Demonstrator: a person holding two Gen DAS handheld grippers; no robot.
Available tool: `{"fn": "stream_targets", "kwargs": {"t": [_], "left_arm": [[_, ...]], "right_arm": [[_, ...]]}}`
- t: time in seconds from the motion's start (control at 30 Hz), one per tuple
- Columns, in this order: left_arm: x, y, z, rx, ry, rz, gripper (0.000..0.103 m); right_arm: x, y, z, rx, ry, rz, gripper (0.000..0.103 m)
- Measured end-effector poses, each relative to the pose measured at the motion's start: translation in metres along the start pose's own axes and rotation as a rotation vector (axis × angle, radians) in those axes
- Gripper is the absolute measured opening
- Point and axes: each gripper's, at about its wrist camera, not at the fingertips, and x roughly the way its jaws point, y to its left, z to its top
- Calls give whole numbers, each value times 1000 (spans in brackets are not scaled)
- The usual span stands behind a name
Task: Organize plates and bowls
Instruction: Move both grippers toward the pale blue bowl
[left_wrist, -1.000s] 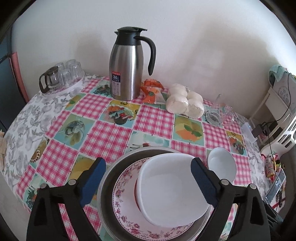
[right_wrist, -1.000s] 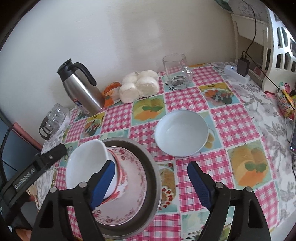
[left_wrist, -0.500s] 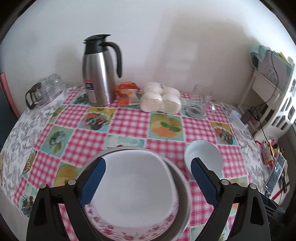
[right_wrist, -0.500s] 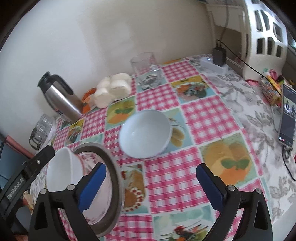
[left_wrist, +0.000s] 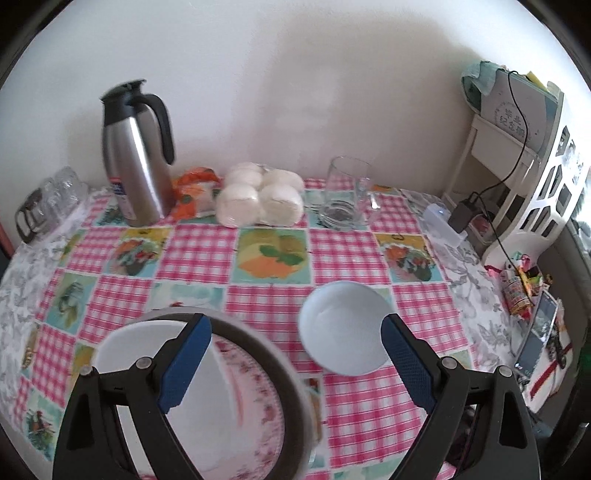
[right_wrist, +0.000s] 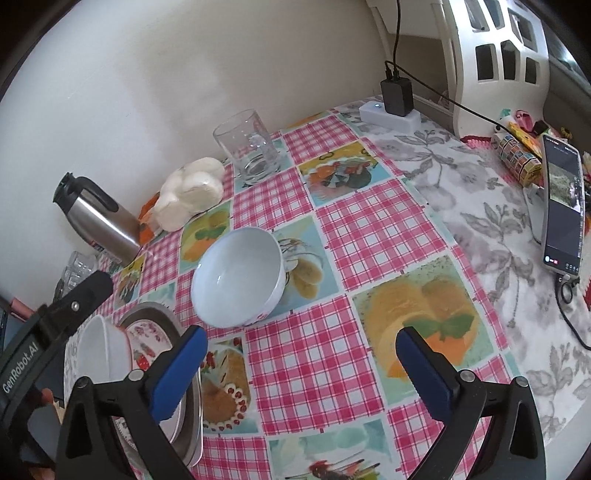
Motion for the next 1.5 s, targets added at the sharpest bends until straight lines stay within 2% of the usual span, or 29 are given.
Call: {"fn": "stream_targets", "kwargs": {"t": [0.2,0.3,0.6,0.87,1.07,1.13,1.2,1.37,1.5], "left_arm": [[32,-12,2,-4,91,17,94],[42,-16,3,0,118,33,93],[70,-23,8,23,173,78,93],[93,-26,9,42,226,74,72],[109,-22,5,26,265,71,72],[113,-21,4,22,277,68,69],[117,-21,3,24,287,65,65],[124,-16,-1,9,312,47,63],[125,-17,-1,-3,321,31,63]], "right_arm": [[18,-5,5,13,19,0,103],[28,-8,7,16,31,-19,103],[53,-7,12,39,70,8,103],[76,-5,14,52,102,1,103],[90,-2,14,55,119,-21,103],[93,-2,14,60,121,-27,102],[95,-1,13,63,123,-27,100],[103,2,14,72,134,-42,86],[104,0,14,86,132,-35,82]]}}
